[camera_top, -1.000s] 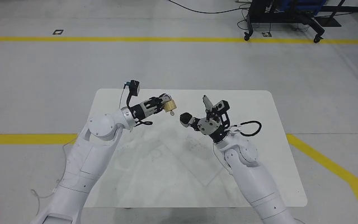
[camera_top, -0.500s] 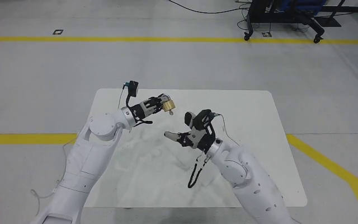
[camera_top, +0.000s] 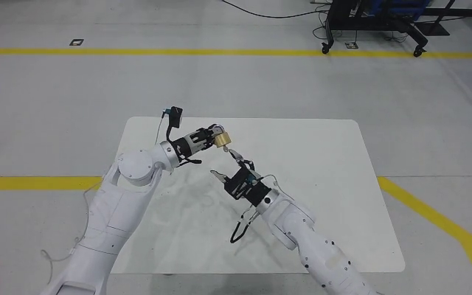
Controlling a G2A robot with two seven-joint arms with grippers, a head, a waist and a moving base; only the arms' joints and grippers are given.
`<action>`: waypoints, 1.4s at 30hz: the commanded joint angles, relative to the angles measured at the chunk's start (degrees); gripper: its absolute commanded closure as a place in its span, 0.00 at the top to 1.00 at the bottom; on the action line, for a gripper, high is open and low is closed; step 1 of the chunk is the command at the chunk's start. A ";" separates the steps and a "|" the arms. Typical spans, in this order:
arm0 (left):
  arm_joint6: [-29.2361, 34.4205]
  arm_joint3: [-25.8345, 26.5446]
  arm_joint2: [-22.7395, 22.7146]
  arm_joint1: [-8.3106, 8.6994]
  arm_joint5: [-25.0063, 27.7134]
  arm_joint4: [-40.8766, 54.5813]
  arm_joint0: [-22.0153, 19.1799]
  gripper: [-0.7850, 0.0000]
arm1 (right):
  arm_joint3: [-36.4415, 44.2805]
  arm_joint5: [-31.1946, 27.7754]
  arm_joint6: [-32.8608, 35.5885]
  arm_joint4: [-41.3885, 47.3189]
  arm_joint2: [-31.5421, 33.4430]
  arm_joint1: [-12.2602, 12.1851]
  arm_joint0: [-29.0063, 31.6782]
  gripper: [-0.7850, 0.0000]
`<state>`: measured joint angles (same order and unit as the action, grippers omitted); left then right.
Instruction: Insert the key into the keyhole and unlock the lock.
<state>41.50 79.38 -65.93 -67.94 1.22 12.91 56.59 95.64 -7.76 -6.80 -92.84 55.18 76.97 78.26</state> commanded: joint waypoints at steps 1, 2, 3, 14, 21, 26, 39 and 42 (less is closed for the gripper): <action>0.03 -0.03 0.00 -0.01 0.01 -0.01 -0.01 0.00 | -0.49 1.01 -0.32 0.27 -0.27 0.20 -0.53 0.49; 0.03 -0.04 0.00 -0.02 0.02 -0.02 -0.01 0.00 | -0.67 1.49 -0.53 0.57 -0.38 0.30 -0.72 0.49; 0.05 -0.03 0.00 -0.03 0.03 0.02 0.00 0.00 | -0.87 1.85 -0.62 0.89 -0.51 0.40 -0.86 0.47; -0.18 -0.17 -0.07 -0.11 0.06 0.09 -0.03 0.00 | -2.83 6.65 -0.54 2.02 -1.31 1.34 -2.13 0.36; -0.37 -0.26 -0.17 -0.13 0.08 -0.15 -0.08 0.00 | -3.48 9.11 -0.97 5.43 -0.61 1.85 -2.10 0.00; -0.44 -0.28 -0.48 -0.13 0.38 0.21 0.01 0.00 | -3.67 8.04 -0.78 15.66 0.34 2.49 -1.71 0.00; 0.12 -0.29 -0.78 -0.23 1.36 1.62 0.13 0.00 | -3.69 -1.22 3.39 44.98 5.52 3.22 -1.10 0.00; 0.17 -0.27 -0.84 -0.24 1.63 1.67 0.14 0.00 | -3.49 -2.66 5.24 48.89 6.36 3.19 -0.93 0.00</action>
<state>41.66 79.09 -66.74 -68.18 2.74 14.52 56.73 92.07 -9.95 -2.26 -45.42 61.22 80.19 77.31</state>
